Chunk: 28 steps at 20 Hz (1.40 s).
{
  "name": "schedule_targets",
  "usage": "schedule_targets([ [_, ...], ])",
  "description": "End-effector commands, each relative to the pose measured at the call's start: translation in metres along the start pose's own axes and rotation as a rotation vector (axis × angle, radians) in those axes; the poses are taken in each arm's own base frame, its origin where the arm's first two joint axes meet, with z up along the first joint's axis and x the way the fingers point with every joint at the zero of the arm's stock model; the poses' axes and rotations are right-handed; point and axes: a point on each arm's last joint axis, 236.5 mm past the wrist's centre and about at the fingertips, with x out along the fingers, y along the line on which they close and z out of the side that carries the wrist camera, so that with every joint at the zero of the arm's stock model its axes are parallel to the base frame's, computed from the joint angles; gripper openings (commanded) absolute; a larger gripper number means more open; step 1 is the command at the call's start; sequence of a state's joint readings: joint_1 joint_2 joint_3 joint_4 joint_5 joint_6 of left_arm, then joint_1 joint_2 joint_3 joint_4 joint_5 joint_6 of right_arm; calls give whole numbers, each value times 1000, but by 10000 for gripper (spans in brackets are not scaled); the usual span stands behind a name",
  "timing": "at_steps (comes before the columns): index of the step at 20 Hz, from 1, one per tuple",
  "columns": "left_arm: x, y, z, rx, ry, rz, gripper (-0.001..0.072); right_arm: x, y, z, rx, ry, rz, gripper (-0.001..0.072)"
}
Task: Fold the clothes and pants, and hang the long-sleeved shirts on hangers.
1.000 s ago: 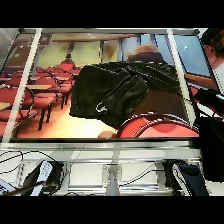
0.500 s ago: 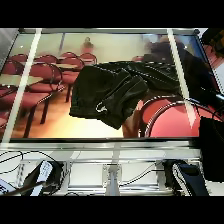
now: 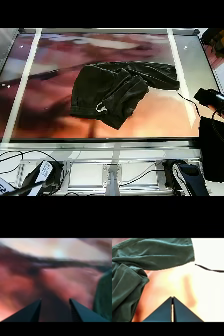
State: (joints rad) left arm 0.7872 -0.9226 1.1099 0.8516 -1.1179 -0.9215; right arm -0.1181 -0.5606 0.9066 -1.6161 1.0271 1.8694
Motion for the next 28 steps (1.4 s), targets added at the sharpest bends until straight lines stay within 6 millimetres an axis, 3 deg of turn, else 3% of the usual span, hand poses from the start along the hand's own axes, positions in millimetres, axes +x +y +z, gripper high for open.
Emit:
schedule_targets([
  [1,27,-39,-78,-103,277,-193,548,0,0,0,0,0,1,18],
  [4,53,-67,-142,-201,445,-281,555,0,0,0,0,0,1,18],
  [8,77,-98,-190,-182,517,-312,554,0,0,0,0,1,0,18],
  [10,88,-110,-203,-146,518,-311,566,0,0,0,0,0,0,18],
  [12,99,-118,-208,-111,495,-298,709,0,0,0,0,0,0,18],
  [16,110,-137,-217,-57,500,-314,706,0,-1,0,-3,-1,-3,18],
  [22,137,-147,-256,-45,608,-320,706,0,-1,0,-7,-1,-6,26],
  [23,146,-145,-261,-49,609,-303,706,0,-1,0,-10,-1,-6,118],
  [24,153,-145,-266,-62,615,-296,705,0,-1,0,-10,-1,-6,290],
  [25,157,-146,-272,-82,630,-298,702,0,-1,1,-10,-1,-6,409],
  [28,162,-152,-293,-81,690,-313,685,0,-1,1,-10,-1,-6,430],
])
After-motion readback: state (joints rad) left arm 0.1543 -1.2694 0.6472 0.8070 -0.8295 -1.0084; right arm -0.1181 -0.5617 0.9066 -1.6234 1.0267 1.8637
